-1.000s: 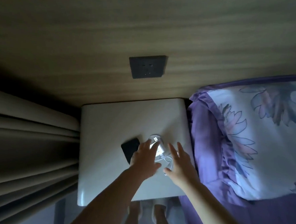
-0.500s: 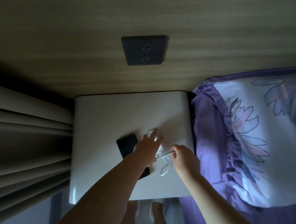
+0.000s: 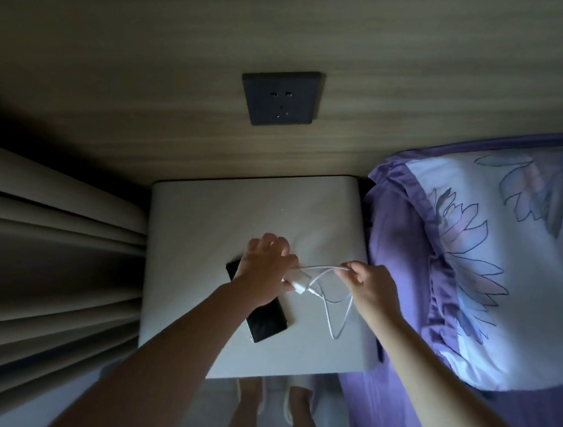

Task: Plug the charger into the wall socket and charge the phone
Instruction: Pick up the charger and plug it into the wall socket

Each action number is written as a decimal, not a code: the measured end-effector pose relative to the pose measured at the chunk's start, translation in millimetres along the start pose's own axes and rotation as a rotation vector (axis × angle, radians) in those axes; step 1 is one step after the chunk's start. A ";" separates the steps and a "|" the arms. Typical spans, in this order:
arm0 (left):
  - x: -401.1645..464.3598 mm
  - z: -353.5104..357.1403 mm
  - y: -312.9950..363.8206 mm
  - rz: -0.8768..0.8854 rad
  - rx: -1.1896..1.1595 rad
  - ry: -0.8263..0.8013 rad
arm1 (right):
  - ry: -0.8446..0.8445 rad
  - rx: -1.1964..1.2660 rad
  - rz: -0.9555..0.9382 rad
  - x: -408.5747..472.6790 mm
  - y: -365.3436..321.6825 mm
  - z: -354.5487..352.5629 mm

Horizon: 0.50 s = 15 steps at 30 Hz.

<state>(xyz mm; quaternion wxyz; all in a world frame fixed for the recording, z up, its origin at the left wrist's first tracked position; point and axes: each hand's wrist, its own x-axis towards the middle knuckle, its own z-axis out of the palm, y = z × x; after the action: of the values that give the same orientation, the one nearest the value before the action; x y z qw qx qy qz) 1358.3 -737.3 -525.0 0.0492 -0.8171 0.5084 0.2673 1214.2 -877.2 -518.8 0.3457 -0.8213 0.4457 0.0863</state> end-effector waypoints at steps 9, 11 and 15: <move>-45.2 -70.9 -10.1 -0.290 -1.053 -0.033 | -0.280 0.561 0.012 -12.9 -42.7 -50.2; -55.4 -84.7 -7.4 -0.342 -1.151 0.014 | -0.317 0.494 -0.073 -23.5 -61.5 -60.4; -80.5 -108.7 0.7 -0.400 -1.271 0.073 | -0.381 0.390 -0.181 -50.2 -83.5 -74.3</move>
<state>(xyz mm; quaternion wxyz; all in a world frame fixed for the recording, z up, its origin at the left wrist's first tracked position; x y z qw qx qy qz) 1372.4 -711.2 -393.1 -0.4106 -0.7744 0.0920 0.4726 1238.5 -860.9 -399.8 0.5807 -0.7448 0.3058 0.1206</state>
